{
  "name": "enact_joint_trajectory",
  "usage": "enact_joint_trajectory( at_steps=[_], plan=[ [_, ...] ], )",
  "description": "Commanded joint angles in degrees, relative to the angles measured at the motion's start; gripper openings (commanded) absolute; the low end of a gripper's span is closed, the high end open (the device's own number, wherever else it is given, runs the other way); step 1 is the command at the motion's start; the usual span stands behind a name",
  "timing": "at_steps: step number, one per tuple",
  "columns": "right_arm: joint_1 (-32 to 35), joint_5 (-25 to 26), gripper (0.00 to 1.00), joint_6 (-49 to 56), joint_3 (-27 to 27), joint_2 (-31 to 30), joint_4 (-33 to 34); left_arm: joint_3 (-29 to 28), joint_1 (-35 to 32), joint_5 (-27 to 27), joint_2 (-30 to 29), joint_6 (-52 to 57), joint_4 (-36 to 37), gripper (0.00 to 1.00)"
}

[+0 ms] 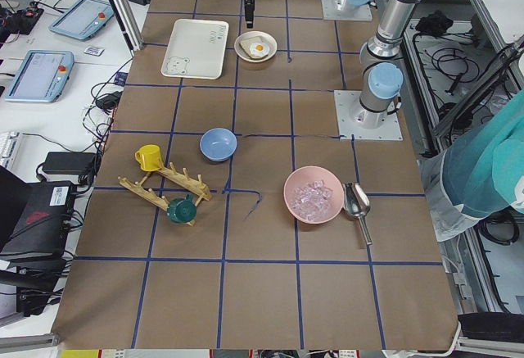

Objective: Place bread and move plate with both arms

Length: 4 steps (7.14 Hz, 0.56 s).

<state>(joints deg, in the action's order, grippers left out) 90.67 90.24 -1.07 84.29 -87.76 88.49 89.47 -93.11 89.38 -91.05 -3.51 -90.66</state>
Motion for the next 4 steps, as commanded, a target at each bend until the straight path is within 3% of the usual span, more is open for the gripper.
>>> enact_joint_trajectory(
  at_steps=[1,4],
  plan=[
    [-0.23,0.46,1.0,0.01,0.09,0.13,-0.08,0.0,0.03,0.0,0.0,0.0,-0.05,1.0],
    [-0.23,-0.15,1.0,0.1,0.17,0.04,-0.08,0.0,0.03,0.0,0.0,0.0,-0.05,1.0]
  ],
)
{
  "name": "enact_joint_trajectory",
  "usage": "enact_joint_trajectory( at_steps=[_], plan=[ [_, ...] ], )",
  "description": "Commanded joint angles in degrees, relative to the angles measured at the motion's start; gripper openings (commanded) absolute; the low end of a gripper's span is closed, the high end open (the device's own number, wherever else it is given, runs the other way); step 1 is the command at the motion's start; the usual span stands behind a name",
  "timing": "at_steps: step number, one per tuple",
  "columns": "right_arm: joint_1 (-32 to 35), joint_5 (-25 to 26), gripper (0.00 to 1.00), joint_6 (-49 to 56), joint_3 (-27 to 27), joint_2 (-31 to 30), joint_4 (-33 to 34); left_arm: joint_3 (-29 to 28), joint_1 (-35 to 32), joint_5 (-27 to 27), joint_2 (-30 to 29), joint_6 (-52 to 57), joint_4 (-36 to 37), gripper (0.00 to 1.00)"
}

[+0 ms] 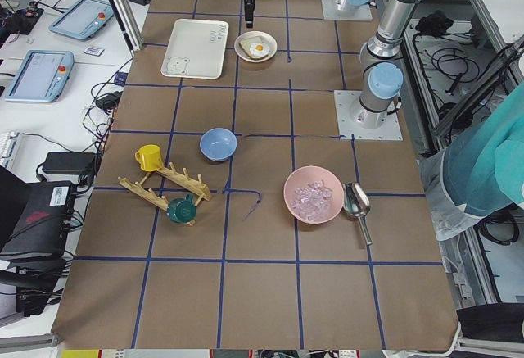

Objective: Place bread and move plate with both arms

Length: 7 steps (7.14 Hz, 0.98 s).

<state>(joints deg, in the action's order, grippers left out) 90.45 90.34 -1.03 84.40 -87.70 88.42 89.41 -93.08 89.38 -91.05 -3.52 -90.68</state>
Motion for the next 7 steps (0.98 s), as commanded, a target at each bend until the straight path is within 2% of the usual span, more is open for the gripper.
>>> enact_joint_trajectory(
  at_steps=[1,7],
  plan=[
    [-0.01,-0.25,1.0,0.07,0.41,0.07,0.0,0.06,0.0,0.0,0.0,0.0,0.06,1.0],
    [-0.01,-1.74,1.0,-0.2,0.85,-0.1,-1.67,0.06,0.0,0.0,0.0,0.0,0.06,1.0]
  ],
)
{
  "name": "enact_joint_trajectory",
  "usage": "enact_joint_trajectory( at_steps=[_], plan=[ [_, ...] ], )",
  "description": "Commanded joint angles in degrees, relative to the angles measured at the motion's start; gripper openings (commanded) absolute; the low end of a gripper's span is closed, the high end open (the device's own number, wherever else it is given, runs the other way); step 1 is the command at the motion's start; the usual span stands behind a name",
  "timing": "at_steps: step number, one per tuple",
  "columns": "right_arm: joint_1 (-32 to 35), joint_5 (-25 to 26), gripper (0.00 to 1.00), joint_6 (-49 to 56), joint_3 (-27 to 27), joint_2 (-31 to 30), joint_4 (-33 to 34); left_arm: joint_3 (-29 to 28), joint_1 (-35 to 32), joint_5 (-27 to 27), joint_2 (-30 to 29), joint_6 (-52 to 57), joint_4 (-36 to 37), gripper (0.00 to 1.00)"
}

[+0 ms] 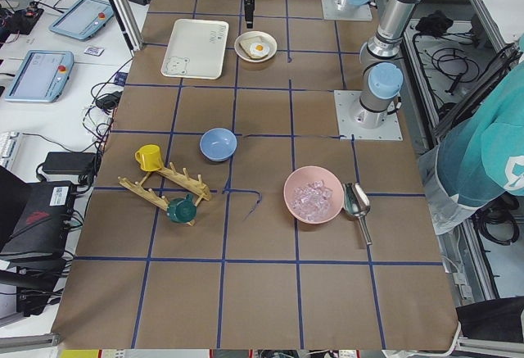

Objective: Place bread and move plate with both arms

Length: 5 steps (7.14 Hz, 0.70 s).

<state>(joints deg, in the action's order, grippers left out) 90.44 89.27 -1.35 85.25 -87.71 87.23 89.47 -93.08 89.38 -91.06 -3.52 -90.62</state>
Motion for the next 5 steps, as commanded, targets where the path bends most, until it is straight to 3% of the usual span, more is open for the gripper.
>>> enact_joint_trajectory(
  at_steps=[1,5],
  plan=[
    [0.0,0.19,1.0,0.21,0.0,-0.1,0.39,0.0,0.0,0.0,0.0,0.0,0.0,1.0],
    [-0.17,0.46,1.0,0.21,0.44,0.08,-0.48,0.0,0.0,0.0,0.0,0.0,-0.09,1.0]
  ],
)
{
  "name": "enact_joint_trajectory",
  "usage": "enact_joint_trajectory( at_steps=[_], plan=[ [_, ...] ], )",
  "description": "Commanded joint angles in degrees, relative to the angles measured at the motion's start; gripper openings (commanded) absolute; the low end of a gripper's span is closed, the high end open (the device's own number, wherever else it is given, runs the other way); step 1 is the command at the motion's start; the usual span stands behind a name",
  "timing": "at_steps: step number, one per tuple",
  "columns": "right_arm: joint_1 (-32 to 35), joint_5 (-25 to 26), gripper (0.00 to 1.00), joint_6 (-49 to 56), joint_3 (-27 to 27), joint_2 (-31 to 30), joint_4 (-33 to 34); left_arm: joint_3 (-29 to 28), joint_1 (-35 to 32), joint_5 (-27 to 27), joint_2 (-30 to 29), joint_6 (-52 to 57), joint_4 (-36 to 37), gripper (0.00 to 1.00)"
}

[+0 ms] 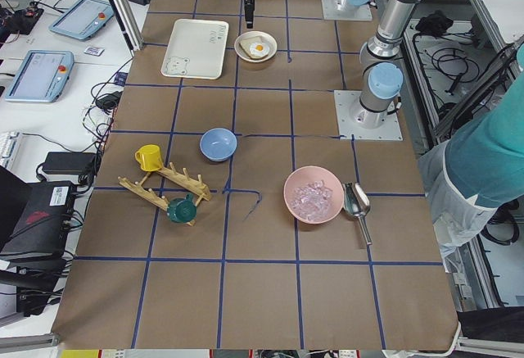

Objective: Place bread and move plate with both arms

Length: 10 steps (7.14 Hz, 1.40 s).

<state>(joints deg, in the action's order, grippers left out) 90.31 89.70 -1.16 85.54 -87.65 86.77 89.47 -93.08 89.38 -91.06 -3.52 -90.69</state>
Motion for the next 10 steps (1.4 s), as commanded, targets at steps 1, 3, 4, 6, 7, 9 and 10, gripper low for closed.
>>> enact_joint_trajectory(
  at_steps=[1,3,4,6,7,9,10],
  plan=[
    [-0.04,0.04,1.0,-0.07,0.15,0.02,-0.02,0.0,0.0,0.0,0.0,0.0,-0.01,1.0],
    [-0.04,0.13,1.0,-0.43,0.59,-0.07,-0.11,0.0,0.0,0.0,0.0,0.0,-0.01,1.0],
    [-0.04,0.21,1.0,0.01,0.68,0.11,0.07,0.0,0.0,0.0,0.0,0.0,0.08,1.0],
    [-3.1,8.62,0.96,4.28,5.31,0.11,1.55,0.0,0.0,0.0,0.0,0.0,-0.01,1.0],
    [-7.21,8.65,0.96,7.28,9.17,0.2,4.26,0.0,0.0,0.0,0.0,0.0,-0.01,1.0],
    [-17.05,7.95,0.96,15.64,20.22,0.2,13.82,0.0,0.0,0.0,0.0,0.0,-0.01,1.0],
    [-19.1,8.21,0.96,16.44,26.89,0.2,19.26,0.0,0.09,0.0,0.0,0.0,-0.01,1.0]
  ],
)
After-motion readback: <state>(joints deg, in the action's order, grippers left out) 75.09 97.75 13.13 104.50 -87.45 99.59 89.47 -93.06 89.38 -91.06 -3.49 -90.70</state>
